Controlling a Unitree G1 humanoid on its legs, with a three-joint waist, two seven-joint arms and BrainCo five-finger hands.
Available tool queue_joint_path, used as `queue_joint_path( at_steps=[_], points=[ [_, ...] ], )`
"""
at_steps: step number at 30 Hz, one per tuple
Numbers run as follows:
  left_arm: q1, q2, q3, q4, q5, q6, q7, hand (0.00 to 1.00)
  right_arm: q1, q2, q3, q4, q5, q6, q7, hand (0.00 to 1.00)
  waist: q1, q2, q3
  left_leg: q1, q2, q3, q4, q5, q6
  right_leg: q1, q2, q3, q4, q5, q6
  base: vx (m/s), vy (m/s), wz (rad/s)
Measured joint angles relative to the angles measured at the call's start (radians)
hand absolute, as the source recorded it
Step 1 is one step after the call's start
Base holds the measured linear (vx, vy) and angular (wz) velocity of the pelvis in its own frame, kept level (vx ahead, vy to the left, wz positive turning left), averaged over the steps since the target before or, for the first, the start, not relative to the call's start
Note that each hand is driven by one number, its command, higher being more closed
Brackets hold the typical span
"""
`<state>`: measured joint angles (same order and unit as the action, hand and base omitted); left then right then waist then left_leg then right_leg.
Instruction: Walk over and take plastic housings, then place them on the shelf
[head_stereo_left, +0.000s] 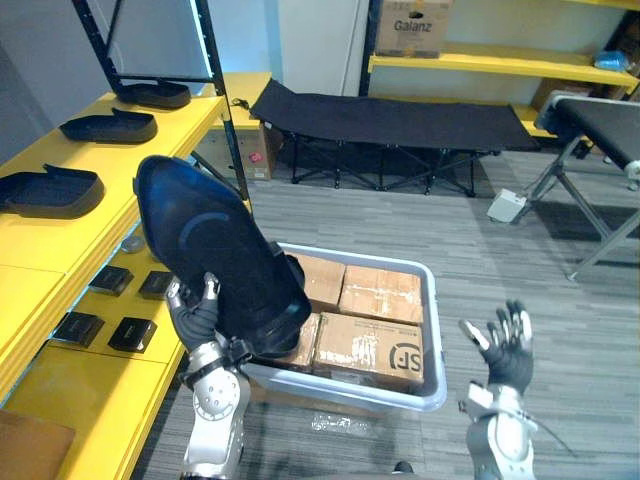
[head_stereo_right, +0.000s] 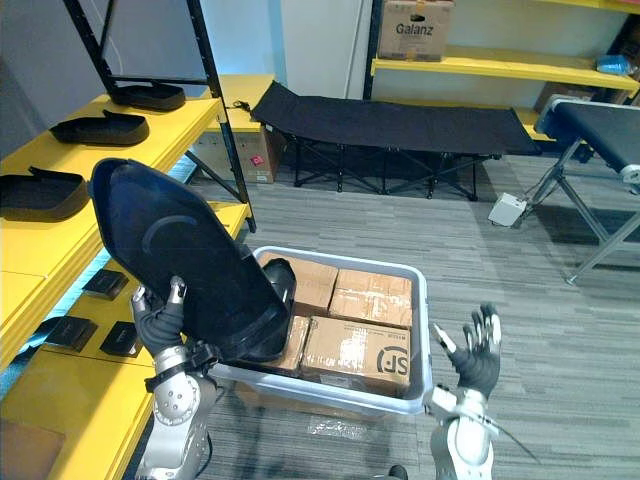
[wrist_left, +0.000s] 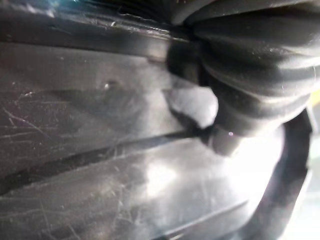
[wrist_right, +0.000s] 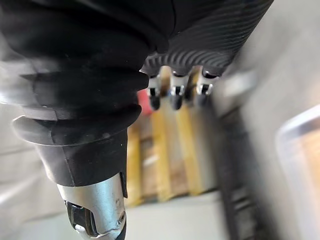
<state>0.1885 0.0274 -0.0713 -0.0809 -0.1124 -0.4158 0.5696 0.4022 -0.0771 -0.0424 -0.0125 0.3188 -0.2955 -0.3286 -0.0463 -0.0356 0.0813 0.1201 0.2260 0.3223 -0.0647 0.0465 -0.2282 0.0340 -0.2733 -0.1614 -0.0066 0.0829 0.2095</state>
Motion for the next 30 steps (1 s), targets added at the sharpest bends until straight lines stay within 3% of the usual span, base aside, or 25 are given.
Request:
queue_joint_path(
  at_steps=[7, 13, 15, 18, 19, 20, 22, 24, 26, 27, 28, 29, 30],
  points=[
    [0.057, 0.006, 0.023, -0.162, 0.004, -0.071, -0.029, 1.0, -0.031, -0.002, -0.004, 0.108, -0.058, -0.004, -0.002, 0.0, 0.021, 0.009, 0.012, -0.043, 0.001, -0.058, 0.019, -0.003, 0.005, 0.007, -0.005, -0.053, 0.011, -0.016, 0.004, 0.0, -0.001, 0.19],
    [0.061, 0.006, 0.087, -0.263, 0.085, -0.055, -0.006, 1.0, -0.138, -0.004, 0.041, 0.129, -0.085, -0.004, 0.004, 0.0, 0.064, 0.012, 0.037, -0.125, -0.009, -0.188, 0.09, -0.02, 0.006, 0.07, -0.018, -0.181, 0.019, -0.041, 0.008, 0.0, -0.002, 0.59],
    [0.078, 0.007, 0.14, -0.28, 0.094, -0.024, -0.006, 1.0, -0.159, -0.004, 0.066, 0.147, -0.096, -0.004, 0.004, 0.0, 0.082, 0.013, 0.044, -0.157, -0.018, -0.269, 0.104, -0.021, 0.009, 0.091, -0.017, -0.207, 0.065, -0.101, -0.006, 0.02, -0.005, 1.21],
    [0.115, 0.01, 0.223, -0.281, 0.079, 0.008, -0.054, 1.0, -0.169, -0.008, 0.086, 0.147, -0.1, -0.006, -0.004, 0.0, 0.091, 0.015, 0.058, -0.244, -0.061, -0.513, 0.148, -0.024, 0.018, 0.128, 0.089, -0.037, 0.157, -0.321, -0.078, 0.0, -0.121, 1.97],
    [0.133, 0.01, 0.239, -0.281, 0.063, 0.008, -0.069, 1.0, -0.175, -0.01, 0.086, 0.147, -0.102, -0.007, -0.011, 0.0, 0.105, 0.013, 0.062, -0.245, -0.071, -0.543, 0.146, -0.019, 0.021, 0.134, 0.092, -0.031, 0.178, -0.343, -0.084, 0.09, -0.122, 1.99],
    [0.174, 0.008, 0.283, -0.281, 0.004, 0.008, -0.102, 1.0, -0.204, -0.026, 0.083, 0.147, -0.1, -0.022, -0.021, 0.0, 0.126, 0.017, 0.068, -0.264, -0.093, -0.625, 0.155, -0.002, 0.001, 0.169, 0.11, -0.026, 0.21, -0.36, -0.092, 0.12, -0.069, 1.51],
    [0.178, 0.005, 0.299, -0.281, -0.009, 0.006, -0.12, 1.0, -0.226, -0.044, 0.072, 0.147, -0.097, -0.025, -0.019, 0.0, 0.135, 0.02, 0.072, -0.286, -0.108, -0.669, 0.166, 0.012, 0.006, 0.195, 0.122, -0.046, 0.213, -0.361, -0.094, 0.1, -0.071, 1.48],
    [0.174, 0.007, 0.292, -0.281, -0.03, -0.001, -0.167, 1.0, -0.261, -0.052, 0.025, 0.154, -0.096, -0.025, -0.019, 0.0, 0.141, 0.01, 0.079, -0.317, -0.141, -0.613, 0.164, 0.079, 0.051, 0.238, 0.126, -0.139, 0.217, -0.361, -0.095, 0.03, -0.075, 1.69],
    [0.146, 0.009, 0.25, -0.277, -0.054, -0.001, -0.236, 1.0, -0.272, -0.05, -0.03, 0.153, -0.097, -0.025, -0.025, 0.0, 0.126, -0.005, 0.1, -0.337, -0.168, -0.415, 0.144, 0.168, 0.159, 0.272, 0.126, -0.236, 0.241, -0.36, -0.096, -0.01, -0.009, 1.82],
    [0.124, 0.008, 0.209, -0.263, -0.076, -0.002, -0.281, 1.0, -0.263, -0.051, -0.065, 0.145, -0.098, -0.025, -0.033, 0.0, 0.109, 0.004, 0.12, -0.338, -0.174, -0.218, 0.124, 0.216, 0.262, 0.274, 0.13, -0.293, 0.298, -0.357, -0.101, -0.03, 0.019, 2.07],
    [0.11, 0.007, 0.166, -0.241, -0.086, -0.002, -0.319, 1.0, -0.249, -0.044, -0.087, 0.129, -0.098, -0.025, -0.046, 0.0, 0.071, 0.031, 0.138, -0.339, -0.144, -0.048, 0.13, 0.163, 0.404, 0.24, 0.136, -0.335, 0.416, -0.37, -0.107, -0.04, 0.01, 1.99],
    [0.103, 0.008, 0.155, -0.228, -0.087, -0.002, -0.336, 1.0, -0.237, -0.039, -0.088, 0.122, -0.099, -0.025, -0.052, 0.0, 0.053, 0.039, 0.146, -0.339, -0.123, -0.001, 0.137, 0.151, 0.419, 0.232, 0.137, -0.343, 0.44, -0.401, -0.11, -0.08, -0.04, 1.54],
    [0.081, 0.007, 0.133, -0.212, -0.086, 0.004, -0.358, 1.0, -0.209, -0.037, -0.088, 0.094, -0.1, -0.03, -0.065, 0.0, 0.047, 0.025, 0.151, -0.354, -0.117, 0.063, 0.164, 0.147, 0.411, 0.228, 0.147, -0.335, 0.324, -0.43, -0.1, -0.13, -0.061, 0.73]
  ],
)
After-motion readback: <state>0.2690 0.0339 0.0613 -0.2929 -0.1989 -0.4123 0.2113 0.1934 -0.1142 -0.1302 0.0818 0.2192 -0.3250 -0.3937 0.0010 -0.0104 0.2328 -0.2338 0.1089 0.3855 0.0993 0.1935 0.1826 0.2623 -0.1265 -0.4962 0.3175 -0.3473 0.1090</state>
